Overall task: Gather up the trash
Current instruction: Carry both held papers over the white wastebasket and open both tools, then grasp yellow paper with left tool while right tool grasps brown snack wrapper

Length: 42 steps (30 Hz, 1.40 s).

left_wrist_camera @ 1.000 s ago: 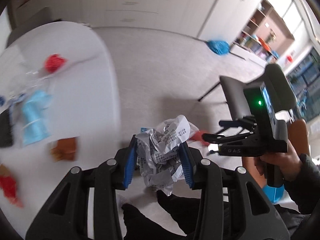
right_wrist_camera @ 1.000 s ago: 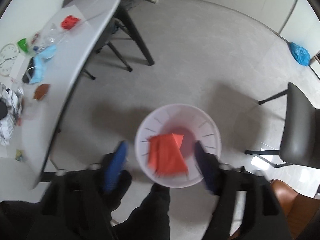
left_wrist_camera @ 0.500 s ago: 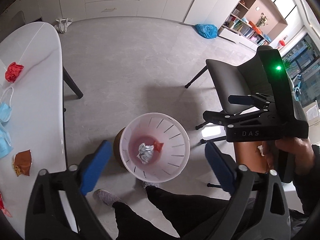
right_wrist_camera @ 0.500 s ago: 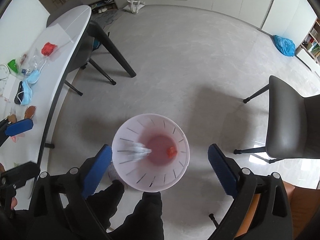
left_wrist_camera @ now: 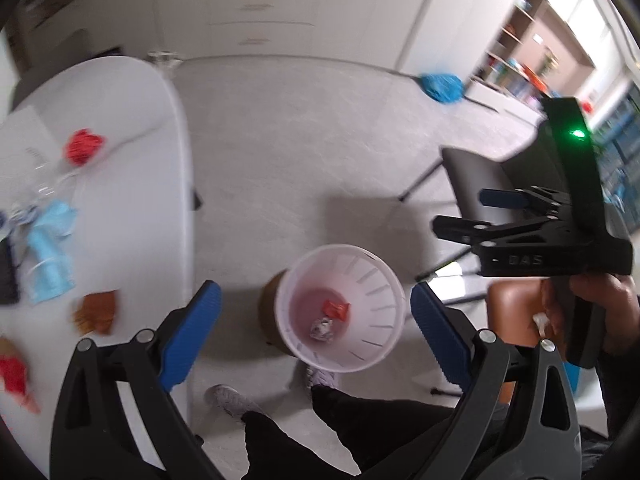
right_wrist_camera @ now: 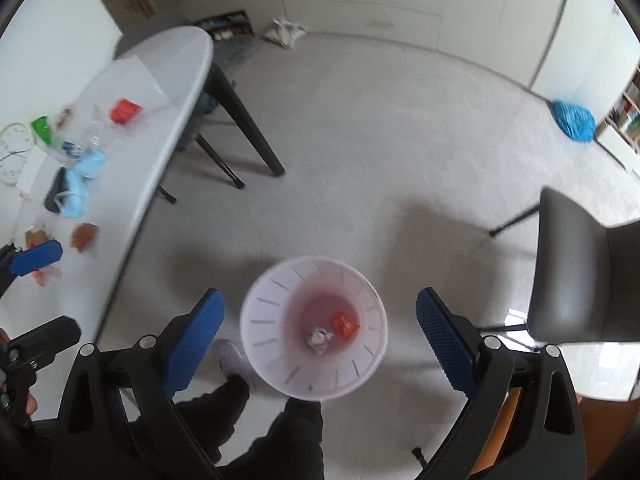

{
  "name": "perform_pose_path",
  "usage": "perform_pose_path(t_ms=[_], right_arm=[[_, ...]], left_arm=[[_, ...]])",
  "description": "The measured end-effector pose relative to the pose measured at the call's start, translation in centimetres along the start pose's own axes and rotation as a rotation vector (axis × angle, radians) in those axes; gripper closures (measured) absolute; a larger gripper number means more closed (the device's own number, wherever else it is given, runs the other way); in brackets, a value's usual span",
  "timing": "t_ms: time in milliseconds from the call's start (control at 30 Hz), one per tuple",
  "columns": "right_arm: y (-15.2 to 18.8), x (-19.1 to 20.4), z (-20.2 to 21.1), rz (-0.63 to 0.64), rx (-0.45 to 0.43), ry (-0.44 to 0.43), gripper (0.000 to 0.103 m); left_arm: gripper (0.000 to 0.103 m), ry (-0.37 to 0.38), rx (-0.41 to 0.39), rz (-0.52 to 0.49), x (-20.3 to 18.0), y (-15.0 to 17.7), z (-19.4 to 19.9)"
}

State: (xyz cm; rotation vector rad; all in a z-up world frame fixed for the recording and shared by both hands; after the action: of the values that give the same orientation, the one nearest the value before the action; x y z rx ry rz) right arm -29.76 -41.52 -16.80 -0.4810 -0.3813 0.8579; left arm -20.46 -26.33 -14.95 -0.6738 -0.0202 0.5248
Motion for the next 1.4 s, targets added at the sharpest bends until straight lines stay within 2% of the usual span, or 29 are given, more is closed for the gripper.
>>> perform_pose_path(t_ms=[67, 167, 300, 467, 533, 633, 800, 933, 1233, 1400], right_arm=[[-1.0, 1.5, 0.8, 0.016, -0.033, -0.022, 0.002], [-2.7, 4.6, 1.5, 0.061, -0.071, -0.083, 0.002], [-4.7, 10.2, 1.6, 0.15, -0.107, -0.18, 0.002], [-5.5, 17.1, 0.9, 0.252, -0.117, -0.278, 0.002], [-5.5, 20.2, 0.2, 0.286, -0.105, -0.318, 0.002], [-5.4, 23.7, -0.6, 0.308, -0.087, -0.363, 0.002], [-5.0, 28.7, -1.5, 0.364, -0.057, -0.402, 0.002], [-4.6, 30.8, -1.9, 0.406, -0.045, -0.396, 0.002], [-3.5, 32.8, -3.6, 0.437, 0.006, -0.371, 0.002], [-3.2, 32.8, -4.5, 0.437, 0.023, -0.357, 0.002]], left_arm=[[0.012, -0.037, -0.048, 0.038, 1.3, -0.2, 1.9], [0.009, -0.134, -0.108, 0.108, 4.2, 0.4, 5.3], [0.008, -0.274, -0.162, 0.219, 9.0, 2.7, 10.4], [0.008, -0.435, -0.155, 0.354, 14.5, 7.5, 14.9], [0.008, -0.513, -0.133, 0.422, 17.1, 10.2, 16.3], [0.008, -0.579, -0.09, 0.495, 19.7, 13.5, 17.2], [0.008, -0.623, -0.06, 0.615, 23.5, 18.9, 17.4], [0.009, -0.626, -0.065, 0.697, 25.6, 21.8, 16.8], [0.038, -0.618, -0.024, 0.776, 29.0, 24.9, 13.9], [0.06, -0.613, 0.027, 0.777, 29.7, 25.5, 12.4]])
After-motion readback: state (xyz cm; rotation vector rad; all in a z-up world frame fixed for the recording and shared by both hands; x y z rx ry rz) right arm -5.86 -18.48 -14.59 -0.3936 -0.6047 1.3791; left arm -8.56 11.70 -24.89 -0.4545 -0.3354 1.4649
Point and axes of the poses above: each gripper's, at about its wrist camera, not at the fingertips, and z roughly against the way its jaws point, x to its left, y to its underside, the point moved 1 cm from there along -z, roughly the way its jaws point, and after that the axes turned 11 degrees about -x, right-handed, at the moved point
